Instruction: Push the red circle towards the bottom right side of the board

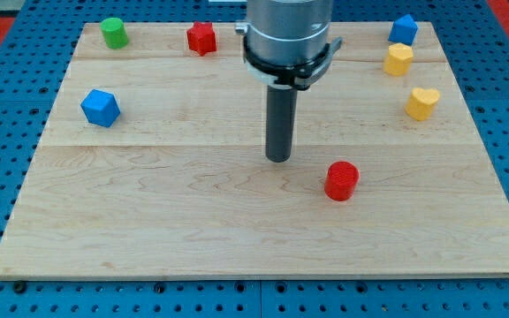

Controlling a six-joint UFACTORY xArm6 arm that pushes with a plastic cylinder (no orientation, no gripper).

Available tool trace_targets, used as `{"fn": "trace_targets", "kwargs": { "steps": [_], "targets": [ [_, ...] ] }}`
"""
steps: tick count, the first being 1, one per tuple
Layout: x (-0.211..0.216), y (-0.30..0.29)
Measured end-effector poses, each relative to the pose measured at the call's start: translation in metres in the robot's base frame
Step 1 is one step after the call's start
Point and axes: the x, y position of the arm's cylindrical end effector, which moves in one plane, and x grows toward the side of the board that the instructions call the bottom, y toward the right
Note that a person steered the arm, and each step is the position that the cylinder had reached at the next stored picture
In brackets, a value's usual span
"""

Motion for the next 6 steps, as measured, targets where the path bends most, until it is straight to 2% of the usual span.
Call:
{"fn": "trace_targets", "kwargs": {
  "steps": [2,3,6],
  "targets": [
    [0.05,0.066],
    [0.054,0.076],
    [0.054,0.056]
  ]
}}
